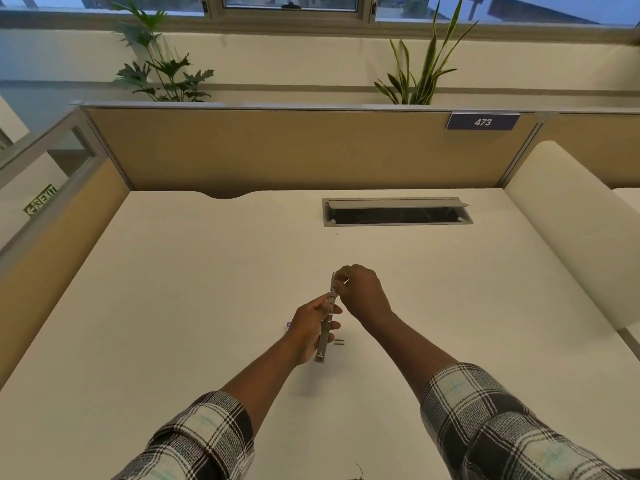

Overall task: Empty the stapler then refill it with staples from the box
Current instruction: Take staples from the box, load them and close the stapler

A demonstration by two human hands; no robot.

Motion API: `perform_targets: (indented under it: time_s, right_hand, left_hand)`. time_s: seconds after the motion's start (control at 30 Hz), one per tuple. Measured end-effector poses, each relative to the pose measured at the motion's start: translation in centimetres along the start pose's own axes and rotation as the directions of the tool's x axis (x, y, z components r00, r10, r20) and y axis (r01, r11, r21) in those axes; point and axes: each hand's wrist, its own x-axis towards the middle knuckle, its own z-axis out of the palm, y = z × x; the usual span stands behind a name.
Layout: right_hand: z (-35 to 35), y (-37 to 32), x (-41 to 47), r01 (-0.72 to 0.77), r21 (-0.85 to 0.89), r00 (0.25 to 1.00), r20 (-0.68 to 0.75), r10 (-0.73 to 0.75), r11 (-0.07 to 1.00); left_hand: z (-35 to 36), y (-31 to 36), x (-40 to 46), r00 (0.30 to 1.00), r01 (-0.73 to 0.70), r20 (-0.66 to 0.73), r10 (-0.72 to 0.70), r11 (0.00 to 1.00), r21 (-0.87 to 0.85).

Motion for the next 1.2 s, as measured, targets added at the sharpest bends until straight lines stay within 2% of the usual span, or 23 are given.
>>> perform_targets:
  time_s: [0.17, 0.43, 0.67, 0.83, 0.97, 1.1, 1.2]
  right_hand:
    - [0.1, -0.5, 0.1, -0.019, -0.016, 0.999, 0.039, 0.019, 1.0]
    - [1.1, -0.1, -1.3, 0.003, -0.036, 0.998, 0.069, -0.001, 0.999]
    - [1.4, -0.3, -2.6, 0.027, 0.064, 0.999, -0.025, -0.025, 0.998]
    - [1.9, -0.3, -3.5, 0.199, 0.022, 0.98, -0.028, -0.198, 0.98]
    - [2.4, 0.0, -3.8, 0.426, -0.18, 0.902, 0.007, -0.432, 0.886]
    - [2.5, 0.7, -3.9, 0.464, -0.234, 0.88, 0.009, -0.476, 0.854]
    - [2.4, 1.3, -4.0, 0.431, -0.109, 0.902, 0.023, -0.431, 0.896]
  left_hand:
    - [-0.1, 0.2, -0.3, 0.999, 0.021, 0.053, -0.013, 0.987, -0.162]
    - [-0.8, 0.8, 0.4, 0.999, 0.036, 0.024, -0.03, 0.96, -0.278]
    - [-0.1, 1.1, 0.3, 0.996, 0.087, -0.003, -0.094, 0.933, -0.35]
    - [-0.3, 1.5, 0.7, 0.991, 0.08, -0.067, -0.115, 0.918, -0.388]
    - [-0.9, 1.8, 1.2, 0.987, 0.097, -0.083, -0.135, 0.929, -0.356]
    - [-1.4, 1.3, 1.4, 0.988, 0.104, -0.074, -0.135, 0.941, -0.323]
    - [-1.8, 1.1, 1.2, 0.988, 0.131, -0.035, -0.149, 0.94, -0.315]
